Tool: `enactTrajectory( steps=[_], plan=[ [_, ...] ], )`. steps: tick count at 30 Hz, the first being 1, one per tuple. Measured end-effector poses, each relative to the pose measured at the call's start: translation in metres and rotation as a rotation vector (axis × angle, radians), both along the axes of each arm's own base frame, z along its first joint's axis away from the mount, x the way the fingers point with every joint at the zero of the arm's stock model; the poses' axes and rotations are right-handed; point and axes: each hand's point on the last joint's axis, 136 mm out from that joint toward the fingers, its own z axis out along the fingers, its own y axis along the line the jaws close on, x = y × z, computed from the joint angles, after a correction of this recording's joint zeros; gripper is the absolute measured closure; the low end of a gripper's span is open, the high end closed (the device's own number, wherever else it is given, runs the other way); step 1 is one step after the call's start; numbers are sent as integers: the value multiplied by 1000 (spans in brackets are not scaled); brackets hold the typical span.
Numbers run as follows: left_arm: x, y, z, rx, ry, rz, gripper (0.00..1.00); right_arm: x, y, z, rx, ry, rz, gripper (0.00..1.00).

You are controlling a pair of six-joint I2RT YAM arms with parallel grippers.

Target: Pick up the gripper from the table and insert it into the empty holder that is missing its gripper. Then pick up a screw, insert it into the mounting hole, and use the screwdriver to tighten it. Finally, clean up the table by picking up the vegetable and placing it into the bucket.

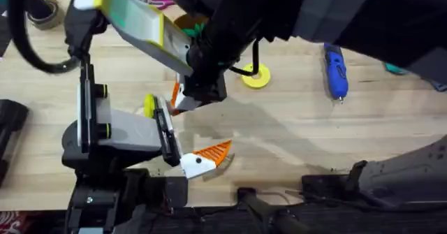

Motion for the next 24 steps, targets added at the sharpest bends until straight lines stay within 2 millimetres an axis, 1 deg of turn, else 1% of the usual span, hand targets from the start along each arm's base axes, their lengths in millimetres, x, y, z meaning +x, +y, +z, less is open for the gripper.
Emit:
enactTrajectory(
  steps=[3,4,7,8,9,10,12,15,18,21,24],
  plan=[
    [0,0,0,0,0,0,15,0,0,0,0,1,-1,989],
    [0,0,0,0,-1,0,15,0,0,0,-1,4,-1,862],
    [0,0,0,-1,2,-1,15,-5,1,1,7,16,12,400],
    [0,0,0,0,-1,-2,15,-4,2,1,7,14,11,267],
    [0,0,0,1,-3,-2,15,-4,1,-1,0,16,9,98],
    [0,0,0,2,-6,-2,15,-3,1,-2,-3,15,9,33],
    [0,0,0,2,-8,-3,15,0,0,-6,-11,18,2,7],
    [-1,0,0,3,-9,-4,15,5,-2,-9,-19,20,-9,6],
    [-1,0,0,3,-9,-4,15,10,-5,-8,-17,18,-23,6],
    [-1,0,0,3,-10,-4,15,15,-9,-3,-7,11,-41,6],
    [-1,0,0,3,-9,-4,15,21,-16,8,15,-6,-61,6]
  ],
)
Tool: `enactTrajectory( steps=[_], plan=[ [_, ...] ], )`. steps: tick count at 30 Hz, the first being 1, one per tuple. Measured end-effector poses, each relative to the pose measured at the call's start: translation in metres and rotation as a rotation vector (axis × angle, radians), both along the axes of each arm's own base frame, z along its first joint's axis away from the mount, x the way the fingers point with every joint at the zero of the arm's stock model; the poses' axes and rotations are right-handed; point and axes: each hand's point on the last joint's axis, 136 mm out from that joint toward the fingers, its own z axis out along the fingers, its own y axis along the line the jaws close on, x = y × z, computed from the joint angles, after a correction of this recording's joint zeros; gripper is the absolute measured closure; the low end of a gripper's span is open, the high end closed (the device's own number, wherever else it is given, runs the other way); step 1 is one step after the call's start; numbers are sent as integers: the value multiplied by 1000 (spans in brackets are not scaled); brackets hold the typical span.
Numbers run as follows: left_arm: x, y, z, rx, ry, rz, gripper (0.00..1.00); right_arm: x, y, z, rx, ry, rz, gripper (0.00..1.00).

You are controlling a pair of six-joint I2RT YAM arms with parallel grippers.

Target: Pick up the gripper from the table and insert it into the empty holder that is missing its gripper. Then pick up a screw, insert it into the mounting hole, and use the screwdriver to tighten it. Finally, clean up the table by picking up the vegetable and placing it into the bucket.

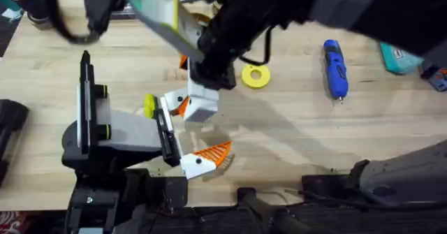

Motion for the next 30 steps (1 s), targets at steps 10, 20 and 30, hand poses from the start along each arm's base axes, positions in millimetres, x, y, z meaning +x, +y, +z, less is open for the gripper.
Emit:
enactTrajectory(
  steps=[10,20,30],
  plan=[
    [0,0,0,0,0,0,15,20,-36,49,88,-80,-98,6],
    [0,0,0,0,0,0,15,48,-83,72,166,-174,-241,5],
    [0,0,0,0,-1,0,15,22,-131,37,246,-94,-232,5]
  ],
)
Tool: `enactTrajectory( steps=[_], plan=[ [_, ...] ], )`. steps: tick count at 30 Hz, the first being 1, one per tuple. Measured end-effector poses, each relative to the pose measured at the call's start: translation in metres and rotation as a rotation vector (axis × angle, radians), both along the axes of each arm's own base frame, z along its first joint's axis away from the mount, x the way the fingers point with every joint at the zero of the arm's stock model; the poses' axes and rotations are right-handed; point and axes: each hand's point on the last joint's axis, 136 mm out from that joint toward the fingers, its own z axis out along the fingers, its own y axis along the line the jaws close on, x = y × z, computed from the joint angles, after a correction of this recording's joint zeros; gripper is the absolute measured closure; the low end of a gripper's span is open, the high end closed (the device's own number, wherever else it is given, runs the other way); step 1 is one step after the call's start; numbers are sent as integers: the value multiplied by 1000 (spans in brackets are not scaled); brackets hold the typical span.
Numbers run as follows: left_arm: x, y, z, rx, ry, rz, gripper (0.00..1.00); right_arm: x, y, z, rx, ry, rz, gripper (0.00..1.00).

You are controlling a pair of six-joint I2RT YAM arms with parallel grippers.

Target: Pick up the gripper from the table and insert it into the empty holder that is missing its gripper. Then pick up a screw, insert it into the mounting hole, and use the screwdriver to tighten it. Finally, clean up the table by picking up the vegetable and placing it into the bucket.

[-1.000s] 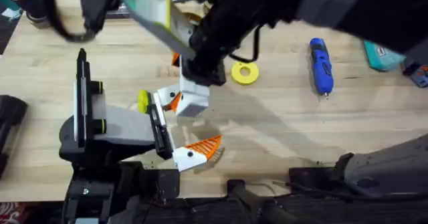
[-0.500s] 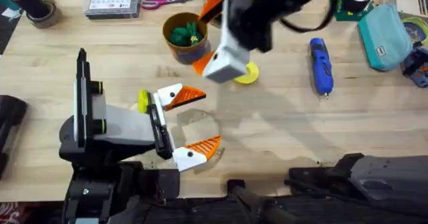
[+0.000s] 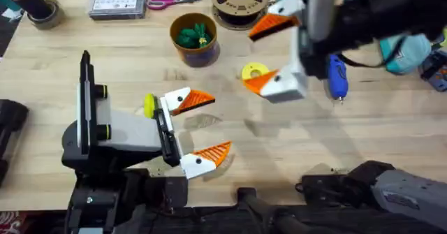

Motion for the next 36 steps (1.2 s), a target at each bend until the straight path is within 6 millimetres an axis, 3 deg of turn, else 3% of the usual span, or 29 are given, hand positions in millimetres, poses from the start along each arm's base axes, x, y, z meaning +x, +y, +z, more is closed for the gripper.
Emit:
enactTrajectory(
  steps=[6,12,16,24,36],
  plan=[
    [0,0,0,0,0,0,15,-13,-24,1,155,34,18,5],
    [0,0,0,0,0,0,15,-19,-39,-22,216,80,18,5],
    [0,0,0,0,0,0,15,-19,-41,-36,222,69,36,5],
    [0,0,0,0,0,0,15,-7,-45,-47,165,2,43,6],
    [0,0,0,0,0,0,15,2,-48,-48,131,-83,60,6]
  ],
)
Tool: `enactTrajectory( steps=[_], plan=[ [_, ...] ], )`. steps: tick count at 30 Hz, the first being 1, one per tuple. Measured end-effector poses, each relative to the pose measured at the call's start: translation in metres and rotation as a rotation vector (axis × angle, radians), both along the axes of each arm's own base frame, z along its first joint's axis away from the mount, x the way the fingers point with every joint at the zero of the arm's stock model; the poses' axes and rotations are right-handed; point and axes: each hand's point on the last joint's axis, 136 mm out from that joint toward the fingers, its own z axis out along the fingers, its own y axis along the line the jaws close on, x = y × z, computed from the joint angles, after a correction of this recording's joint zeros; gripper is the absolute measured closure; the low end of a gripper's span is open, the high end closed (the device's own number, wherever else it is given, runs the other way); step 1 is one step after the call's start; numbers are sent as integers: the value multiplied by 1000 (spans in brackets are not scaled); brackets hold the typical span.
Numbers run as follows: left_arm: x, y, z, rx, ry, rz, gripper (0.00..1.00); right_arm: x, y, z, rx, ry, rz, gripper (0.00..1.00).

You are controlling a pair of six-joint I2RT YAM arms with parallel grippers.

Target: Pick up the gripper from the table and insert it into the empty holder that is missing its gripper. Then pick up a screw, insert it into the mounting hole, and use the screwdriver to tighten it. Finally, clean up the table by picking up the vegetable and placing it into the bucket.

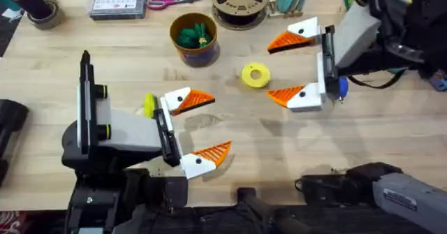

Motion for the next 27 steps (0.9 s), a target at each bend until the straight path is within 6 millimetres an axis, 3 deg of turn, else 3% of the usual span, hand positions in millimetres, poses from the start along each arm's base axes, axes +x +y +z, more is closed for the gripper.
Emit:
enactTrajectory(
  steps=[10,27],
  plan=[
    [0,0,0,0,0,0,15,9,-2,0,-23,-48,-14,5],
    [0,0,0,0,0,3,15,-39,2,-5,34,179,60,6]
  ],
)
